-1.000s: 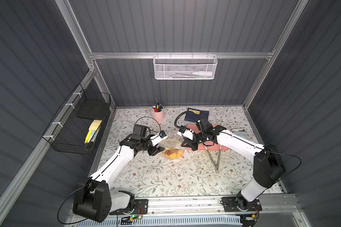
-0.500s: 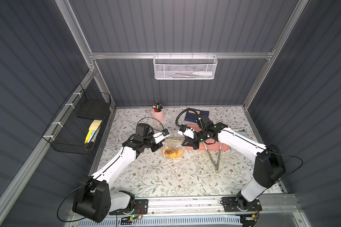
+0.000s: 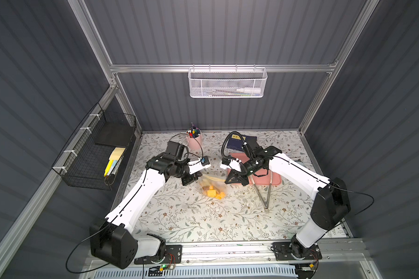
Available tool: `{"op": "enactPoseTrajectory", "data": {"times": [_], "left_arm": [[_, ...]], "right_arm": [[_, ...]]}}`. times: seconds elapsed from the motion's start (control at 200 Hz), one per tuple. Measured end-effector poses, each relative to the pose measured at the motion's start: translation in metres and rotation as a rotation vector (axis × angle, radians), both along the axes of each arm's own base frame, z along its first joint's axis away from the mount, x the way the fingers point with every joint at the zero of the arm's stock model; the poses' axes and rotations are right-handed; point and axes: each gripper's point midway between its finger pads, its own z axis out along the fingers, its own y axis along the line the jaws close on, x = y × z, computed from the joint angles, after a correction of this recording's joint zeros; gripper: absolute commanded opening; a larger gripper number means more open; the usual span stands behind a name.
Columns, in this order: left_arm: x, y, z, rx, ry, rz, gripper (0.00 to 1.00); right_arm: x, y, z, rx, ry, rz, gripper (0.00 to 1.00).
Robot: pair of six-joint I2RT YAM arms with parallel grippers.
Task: Put the cookies into a resealable bag to prevent moisture
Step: Adjust the ziploc bag at the center of the board, then close the ziploc bag at the center of the board.
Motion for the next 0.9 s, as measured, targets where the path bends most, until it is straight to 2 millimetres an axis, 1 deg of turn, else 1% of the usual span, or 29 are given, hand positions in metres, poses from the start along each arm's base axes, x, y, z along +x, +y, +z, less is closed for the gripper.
{"op": "enactPoseTrajectory", "data": {"times": [0.085,0.16,0.185,0.205,0.235,0.255,0.26,0.32,0.395,0.485,0.555,0.64,0.68,0.715,0.74,0.75,0.77,0.775,0.79,0.795,0.8,0.805,0.81,0.82,0.825,0.83,0.84,0.901], "left_arm": [[0.001,0.001,-0.025,0.03,0.072,0.003,0.0],[0.003,0.001,-0.041,0.053,0.114,0.006,0.0],[0.004,0.001,-0.044,0.057,0.119,0.007,0.04],[0.005,0.001,-0.045,0.059,0.12,0.008,0.1],[0.007,0.001,-0.046,0.057,0.114,0.012,0.26],[0.008,0.002,-0.047,0.056,0.109,0.013,0.35],[0.008,0.002,-0.047,0.056,0.105,0.012,0.35],[0.012,0.005,-0.047,0.044,0.081,0.029,0.48],[0.013,0.008,-0.048,0.03,0.049,0.042,0.57],[0.008,0.013,-0.049,0.015,0.035,0.058,0.59],[0.007,0.011,-0.051,0.0,0.03,0.057,0.6],[0.009,0.008,-0.054,-0.027,0.028,0.066,0.57],[0.011,0.006,-0.055,-0.04,0.024,0.068,0.53],[0.012,0.005,-0.056,-0.051,0.019,0.071,0.44],[0.013,0.004,-0.056,-0.057,0.018,0.074,0.33],[0.014,0.004,-0.056,-0.059,0.017,0.076,0.32],[0.015,0.003,-0.056,-0.065,0.021,0.08,0.24],[0.015,0.003,-0.056,-0.064,0.016,0.077,0.24],[0.016,0.002,-0.056,-0.067,0.014,0.079,0.18],[0.016,0.002,-0.056,-0.068,0.017,0.081,0.18],[0.016,0.002,-0.056,-0.071,0.019,0.083,0.15],[0.017,0.001,-0.056,-0.071,0.018,0.081,0.15],[0.017,0.001,-0.056,-0.071,0.015,0.078,0.11],[0.018,0.001,-0.056,-0.072,0.014,0.079,0.08],[0.018,0.001,-0.056,-0.073,0.016,0.08,0.08],[0.018,0.0,-0.056,-0.074,0.018,0.08,0.04],[0.018,0.0,-0.056,-0.074,0.016,0.077,0.0],[0.021,-0.001,-0.058,-0.074,0.026,0.075,0.0]], "right_arm": [[0.005,0.0,-0.016,-0.032,0.036,-0.018,0.0],[0.01,0.0,-0.027,-0.056,0.058,-0.039,0.0],[0.012,0.0,-0.03,-0.063,0.063,-0.047,0.0],[0.014,0.0,-0.032,-0.067,0.065,-0.052,0.0],[0.016,0.0,-0.034,-0.072,0.068,-0.062,0.0],[0.018,0.0,-0.035,-0.075,0.069,-0.069,0.0],[0.019,-0.001,-0.035,-0.075,0.068,-0.071,0.0],[0.025,-0.002,-0.036,-0.077,0.063,-0.095,0.0],[0.033,-0.004,-0.034,-0.071,0.054,-0.118,0.0],[0.039,-0.005,-0.032,-0.064,0.047,-0.135,0.0],[0.04,-0.006,-0.032,-0.063,0.047,-0.14,0.0],[0.04,-0.006,-0.032,-0.062,0.045,-0.139,0.0],[0.041,-0.006,-0.032,-0.062,0.043,-0.139,0.01],[0.041,-0.006,-0.032,-0.062,0.041,-0.139,0.0],[0.041,-0.006,-0.032,-0.063,0.04,-0.139,0.01],[0.041,-0.006,-0.032,-0.063,0.039,-0.14,0.01],[0.042,-0.006,-0.032,-0.064,0.038,-0.14,0.01],[0.042,-0.006,-0.032,-0.064,0.037,-0.141,0.01],[0.042,-0.006,-0.033,-0.065,0.035,-0.141,0.01],[0.042,-0.006,-0.033,-0.065,0.034,-0.142,0.01],[0.042,-0.006,-0.033,-0.066,0.034,-0.142,0.01],[0.043,-0.006,-0.033,-0.066,0.033,-0.143,0.01],[0.043,-0.006,-0.033,-0.066,0.032,-0.143,0.01],[0.043,-0.006,-0.033,-0.066,0.029,-0.143,0.02],[0.043,-0.007,-0.033,-0.067,0.027,-0.144,0.02],[0.044,-0.007,-0.033,-0.067,0.026,-0.145,0.02],[0.044,-0.007,-0.033,-0.067,0.023,-0.145,0.02],[0.047,-0.007,-0.033,-0.067,0.002,-0.152,0.05]]}}
